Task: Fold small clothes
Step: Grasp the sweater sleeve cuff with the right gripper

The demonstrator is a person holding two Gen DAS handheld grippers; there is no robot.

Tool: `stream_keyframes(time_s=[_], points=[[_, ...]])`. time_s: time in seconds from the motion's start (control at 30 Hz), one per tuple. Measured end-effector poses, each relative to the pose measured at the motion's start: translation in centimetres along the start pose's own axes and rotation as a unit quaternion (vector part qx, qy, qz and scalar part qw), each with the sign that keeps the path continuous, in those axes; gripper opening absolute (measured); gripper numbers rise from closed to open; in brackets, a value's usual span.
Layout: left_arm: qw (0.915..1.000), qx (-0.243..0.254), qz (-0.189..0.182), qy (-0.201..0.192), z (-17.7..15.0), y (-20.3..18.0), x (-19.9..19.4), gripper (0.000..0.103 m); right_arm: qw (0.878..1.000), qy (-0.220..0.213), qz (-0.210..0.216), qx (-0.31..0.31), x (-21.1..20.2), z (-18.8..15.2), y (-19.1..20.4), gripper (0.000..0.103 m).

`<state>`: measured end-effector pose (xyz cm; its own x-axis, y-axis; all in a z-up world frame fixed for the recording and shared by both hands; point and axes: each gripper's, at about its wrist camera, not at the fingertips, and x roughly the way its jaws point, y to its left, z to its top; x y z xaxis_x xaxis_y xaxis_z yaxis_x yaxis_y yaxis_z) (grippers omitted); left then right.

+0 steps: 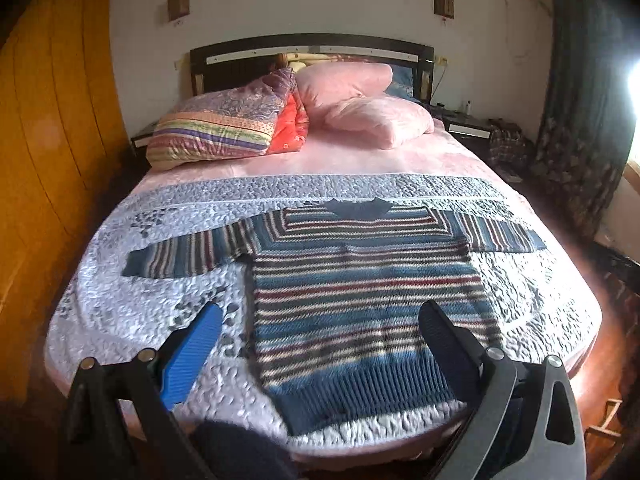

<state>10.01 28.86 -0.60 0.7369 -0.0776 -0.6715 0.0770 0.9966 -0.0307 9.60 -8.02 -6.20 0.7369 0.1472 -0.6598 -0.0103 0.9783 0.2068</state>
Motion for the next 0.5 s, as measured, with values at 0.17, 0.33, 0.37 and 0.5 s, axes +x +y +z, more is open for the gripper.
stream_keyframes(time_s=[0.17,0.33,0.37,0.5], points=[[0.9993,-0.014,-0.036,0.000,1.3,0.0,5.6,0.099,0.988,0.036,0.027,0.149,7.7,1.1,-12.3,0.083],[0.9969,-0.036,-0.070,0.007,2.0,0.2,10.5,0.099,0.932,0.062,0.076,0.350,14.9,-0.1,-26.0,0.053],[0.9966,-0.037,-0.073,0.008,2.2,0.1,11.3,0.099,0.921,0.060,0.086,0.375,15.8,-0.2,-27.8,0.051],[0.9946,-0.057,-0.082,0.027,2.5,0.4,15.3,0.099,0.876,0.018,0.106,0.470,19.7,0.0,-35.3,0.051]])
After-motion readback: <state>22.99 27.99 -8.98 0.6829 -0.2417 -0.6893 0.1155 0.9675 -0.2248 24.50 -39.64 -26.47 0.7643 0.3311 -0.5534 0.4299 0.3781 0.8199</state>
